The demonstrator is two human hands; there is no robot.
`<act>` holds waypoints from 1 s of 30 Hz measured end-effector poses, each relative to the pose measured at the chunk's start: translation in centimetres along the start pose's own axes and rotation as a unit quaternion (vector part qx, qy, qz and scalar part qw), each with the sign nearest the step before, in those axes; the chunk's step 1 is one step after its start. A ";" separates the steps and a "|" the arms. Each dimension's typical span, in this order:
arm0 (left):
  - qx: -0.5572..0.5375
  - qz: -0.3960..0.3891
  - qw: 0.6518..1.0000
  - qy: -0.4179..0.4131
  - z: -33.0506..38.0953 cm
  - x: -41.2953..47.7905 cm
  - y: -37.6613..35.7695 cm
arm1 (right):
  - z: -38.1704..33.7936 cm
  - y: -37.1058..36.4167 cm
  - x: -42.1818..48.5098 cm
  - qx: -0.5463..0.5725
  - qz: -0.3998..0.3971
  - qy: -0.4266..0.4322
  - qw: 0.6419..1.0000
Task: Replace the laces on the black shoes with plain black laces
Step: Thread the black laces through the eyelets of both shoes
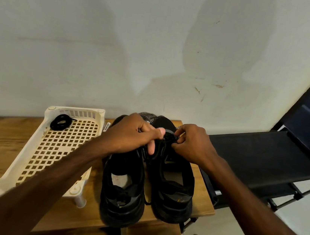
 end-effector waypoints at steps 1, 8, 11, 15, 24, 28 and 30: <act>0.038 0.066 0.997 -0.003 -0.4 0.4 -0.4 | 0.0 0.0 0.0 -0.002 0.000 -0.001 1.000; 0.173 0.030 0.982 0.064 -1.4 2.4 -3.0 | 0.1 0.0 0.0 -0.010 0.001 0.003 1.000; 0.182 0.047 0.980 0.068 -1.4 2.6 -3.6 | 0.3 0.0 0.1 -0.011 0.003 0.003 1.000; 0.172 0.058 0.979 0.093 -1.3 2.6 -3.9 | 0.2 -0.1 0.0 -0.005 -0.003 -0.002 1.000; 0.042 0.056 0.991 0.117 1.9 2.8 -1.6 | 0.4 -0.2 0.2 -0.006 -0.005 0.003 1.000; -0.332 0.115 0.928 0.123 3.8 2.6 2.2 | 0.2 0.5 0.1 0.026 0.032 0.044 0.998; -0.389 0.106 0.910 0.099 4.3 2.3 2.5 | -0.8 1.2 -0.2 0.137 0.079 0.081 0.984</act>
Point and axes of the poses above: each hand's wrist, its own x-axis towards the middle knuckle, its own y-axis out of the back of the hand, z = x × y, the point moved 1 cm from there along x, towards the middle knuckle, and after that the axes turned 9 degrees about z, right-handed, at the moved point
